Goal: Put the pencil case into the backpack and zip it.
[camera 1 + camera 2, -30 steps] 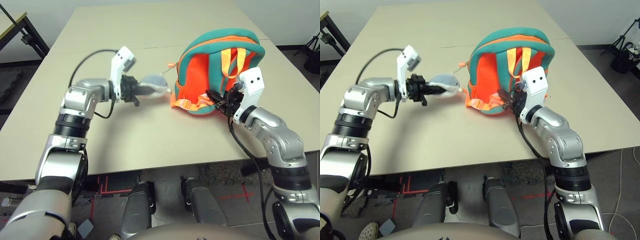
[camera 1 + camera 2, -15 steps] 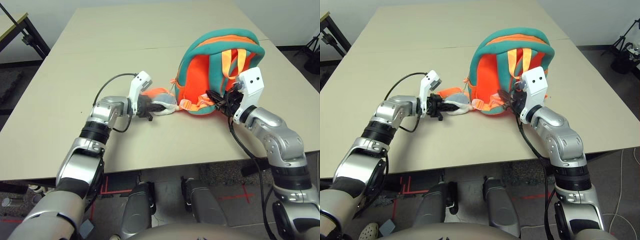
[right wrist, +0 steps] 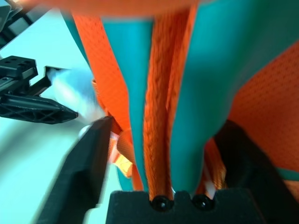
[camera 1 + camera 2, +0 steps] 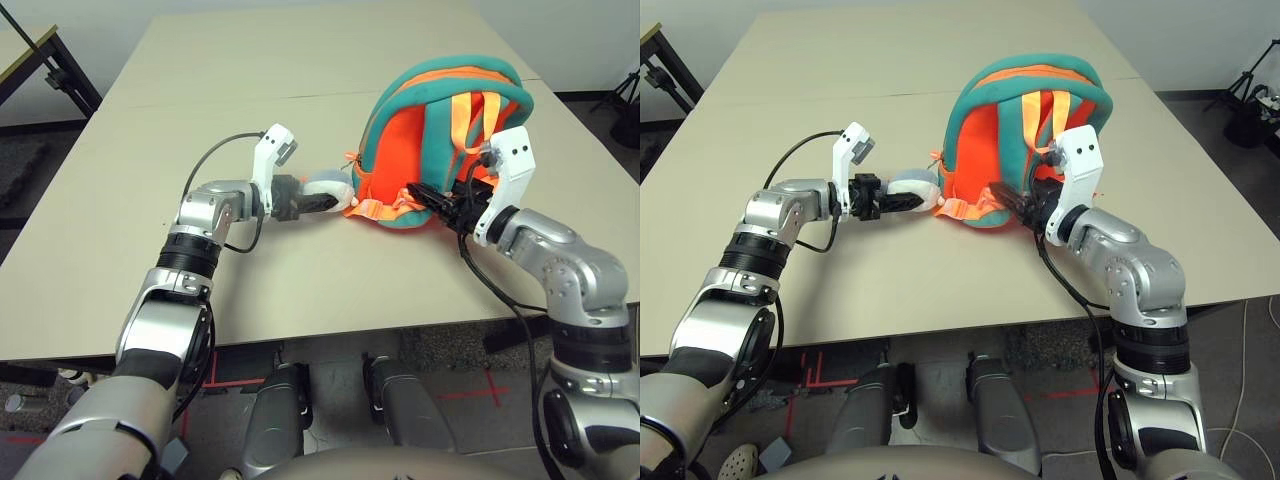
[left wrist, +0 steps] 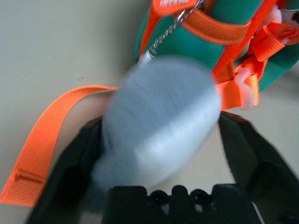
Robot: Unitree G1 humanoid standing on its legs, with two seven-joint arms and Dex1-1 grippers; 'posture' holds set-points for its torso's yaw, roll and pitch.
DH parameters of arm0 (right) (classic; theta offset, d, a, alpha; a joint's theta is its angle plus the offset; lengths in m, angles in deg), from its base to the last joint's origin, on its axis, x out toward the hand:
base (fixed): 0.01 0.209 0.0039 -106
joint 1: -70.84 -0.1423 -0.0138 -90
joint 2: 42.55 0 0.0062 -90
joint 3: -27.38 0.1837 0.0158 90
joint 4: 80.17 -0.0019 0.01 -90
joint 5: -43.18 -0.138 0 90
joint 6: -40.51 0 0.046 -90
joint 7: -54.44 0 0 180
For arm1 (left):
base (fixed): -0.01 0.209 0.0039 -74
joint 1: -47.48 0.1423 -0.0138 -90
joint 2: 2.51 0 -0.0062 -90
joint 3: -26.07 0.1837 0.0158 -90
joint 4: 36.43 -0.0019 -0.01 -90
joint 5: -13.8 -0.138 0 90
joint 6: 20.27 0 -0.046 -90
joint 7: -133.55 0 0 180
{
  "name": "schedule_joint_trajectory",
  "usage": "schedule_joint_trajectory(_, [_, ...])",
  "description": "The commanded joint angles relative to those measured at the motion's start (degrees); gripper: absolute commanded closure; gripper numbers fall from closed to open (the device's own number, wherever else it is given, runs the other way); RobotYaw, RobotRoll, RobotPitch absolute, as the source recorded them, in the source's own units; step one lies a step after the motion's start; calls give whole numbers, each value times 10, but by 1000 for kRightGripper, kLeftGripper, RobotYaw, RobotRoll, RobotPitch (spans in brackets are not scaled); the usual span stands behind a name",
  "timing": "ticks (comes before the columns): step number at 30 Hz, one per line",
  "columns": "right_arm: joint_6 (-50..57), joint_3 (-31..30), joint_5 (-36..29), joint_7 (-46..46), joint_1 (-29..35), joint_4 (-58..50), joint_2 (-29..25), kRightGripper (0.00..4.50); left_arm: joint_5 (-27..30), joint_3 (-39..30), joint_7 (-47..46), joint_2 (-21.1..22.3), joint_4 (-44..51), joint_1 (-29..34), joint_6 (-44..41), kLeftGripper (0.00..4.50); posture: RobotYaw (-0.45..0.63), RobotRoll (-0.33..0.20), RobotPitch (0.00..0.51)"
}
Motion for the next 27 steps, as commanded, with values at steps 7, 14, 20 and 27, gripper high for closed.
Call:
schedule_joint_trajectory(7, [113, 80, -108, -39, 8, -46, -108, 54, 3, -1, -4, 10, 34, 18, -18, 0, -165, 0, 152])
schedule_joint_trajectory(14, [133, 151, -148, -48, 58, -53, -160, 54, 8, -9, -2, 23, 42, 21, -21, 0, -188, 0, 152])
schedule_joint_trajectory(20, [73, 173, -112, -24, 107, -39, -156, 54, 16, -32, -11, 34, 49, 28, -19, 0, -200, 0, 152])
schedule_joint_trajectory(27, [-129, 161, 27, 59, 126, 53, -86, 54, 24, -117, -90, 38, 47, 61, 34, 0, -180, 0, 161])
